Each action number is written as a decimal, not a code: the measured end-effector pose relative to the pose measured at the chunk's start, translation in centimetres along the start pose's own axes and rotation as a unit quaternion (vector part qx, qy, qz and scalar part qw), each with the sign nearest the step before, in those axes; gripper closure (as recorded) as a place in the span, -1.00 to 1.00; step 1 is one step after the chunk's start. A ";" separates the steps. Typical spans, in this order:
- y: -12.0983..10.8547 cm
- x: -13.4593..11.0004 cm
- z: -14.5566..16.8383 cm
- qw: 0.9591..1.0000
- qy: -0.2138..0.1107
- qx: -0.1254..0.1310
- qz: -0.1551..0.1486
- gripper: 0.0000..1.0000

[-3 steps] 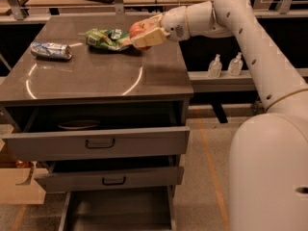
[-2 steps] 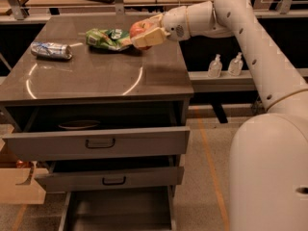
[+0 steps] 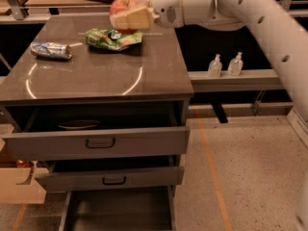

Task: Place apple into bottom drawer

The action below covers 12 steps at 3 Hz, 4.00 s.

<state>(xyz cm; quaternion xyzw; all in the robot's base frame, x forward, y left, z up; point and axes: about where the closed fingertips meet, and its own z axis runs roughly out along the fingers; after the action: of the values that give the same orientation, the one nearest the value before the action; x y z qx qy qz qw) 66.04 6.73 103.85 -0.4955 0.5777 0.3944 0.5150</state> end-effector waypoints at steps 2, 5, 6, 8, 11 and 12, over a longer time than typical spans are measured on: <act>10.2 -4.2 2.9 0.997 -0.053 0.032 0.048 1.00; 24.2 11.5 4.1 0.984 0.027 -0.024 0.173 1.00; 25.4 13.1 4.4 0.982 0.040 -0.033 0.182 1.00; 27.3 16.4 6.7 0.980 0.042 -0.029 0.192 1.00; 33.4 27.8 8.6 0.970 0.104 -0.002 0.220 1.00; 33.9 28.8 8.5 0.969 0.112 0.004 0.222 1.00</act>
Offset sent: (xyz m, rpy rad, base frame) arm -0.2107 0.0892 -0.1752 0.0301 0.4105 -0.0610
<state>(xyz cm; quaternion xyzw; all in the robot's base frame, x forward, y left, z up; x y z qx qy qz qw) 35.19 16.89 72.27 -0.3936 0.7287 0.4384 0.3490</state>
